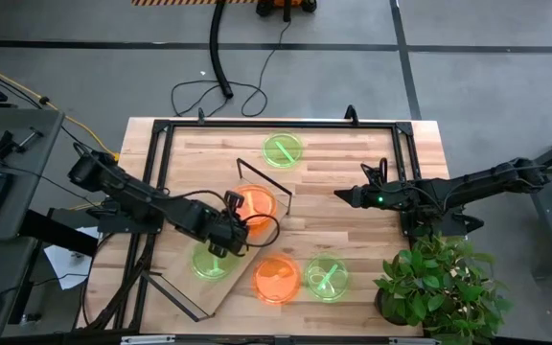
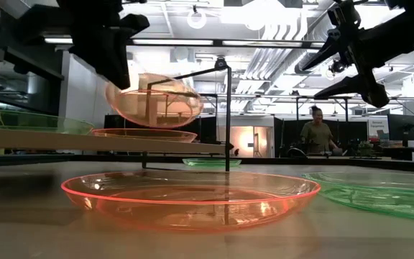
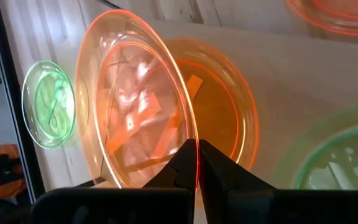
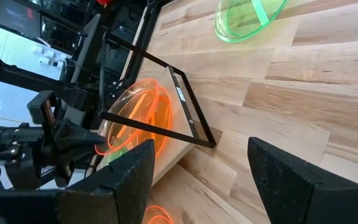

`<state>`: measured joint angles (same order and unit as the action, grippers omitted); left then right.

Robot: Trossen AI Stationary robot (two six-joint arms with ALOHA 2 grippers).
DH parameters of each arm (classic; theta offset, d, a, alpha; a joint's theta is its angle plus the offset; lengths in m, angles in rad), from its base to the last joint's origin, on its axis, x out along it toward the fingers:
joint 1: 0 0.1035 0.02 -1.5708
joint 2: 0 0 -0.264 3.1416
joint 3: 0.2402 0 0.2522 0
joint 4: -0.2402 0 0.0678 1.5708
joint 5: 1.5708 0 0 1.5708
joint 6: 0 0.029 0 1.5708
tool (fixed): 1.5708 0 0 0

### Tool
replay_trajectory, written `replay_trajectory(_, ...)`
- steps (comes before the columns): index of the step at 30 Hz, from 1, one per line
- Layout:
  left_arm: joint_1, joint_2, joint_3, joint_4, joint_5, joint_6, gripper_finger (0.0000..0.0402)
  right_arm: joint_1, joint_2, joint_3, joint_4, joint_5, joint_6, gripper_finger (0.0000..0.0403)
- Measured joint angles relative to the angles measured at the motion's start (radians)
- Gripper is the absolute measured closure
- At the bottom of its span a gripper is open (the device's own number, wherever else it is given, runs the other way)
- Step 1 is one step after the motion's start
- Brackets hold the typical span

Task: Place and stack plates onto a shelf
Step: Stack the top orange plate on top of the other orange plate on the shelf, then stack the top green plate on top of the other green plate on the shelf

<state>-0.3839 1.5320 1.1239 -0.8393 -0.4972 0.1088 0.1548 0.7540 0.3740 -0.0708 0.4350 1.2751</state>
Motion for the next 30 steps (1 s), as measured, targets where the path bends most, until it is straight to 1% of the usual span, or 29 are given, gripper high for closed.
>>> replay_trajectory(7, 0.030, 0.009, -0.001, -0.005, 0.006, -0.003, 0.0401, 0.000, 0.000, 0.000, 0.000, 0.000, -0.004, 0.0162)
replay_trajectory(11, 0.046, 0.019, -0.001, 0.001, 0.075, -0.009, 0.0400, 0.000, 0.000, 0.000, 0.000, 0.000, -0.026, 0.0162)
replay_trajectory(13, 0.052, 0.026, 0.000, 0.008, 0.088, -0.021, 0.0394, 0.000, 0.000, 0.000, 0.000, 0.000, -0.026, 0.0162)
replay_trajectory(17, 0.053, 0.033, -0.001, 0.006, 0.085, -0.026, 0.0370, 0.000, 0.000, 0.000, -0.001, 0.000, -0.026, 0.0162)
replay_trajectory(26, 0.053, 0.036, 0.000, 0.003, 0.078, -0.033, 0.0289, 0.000, 0.000, 0.000, 0.000, 0.000, -0.026, 0.0162)
replay_trajectory(30, 0.055, 0.036, 0.000, -0.012, 0.113, -0.062, 0.0263, 0.000, 0.000, 0.000, 0.000, 0.000, -0.022, 0.0162)
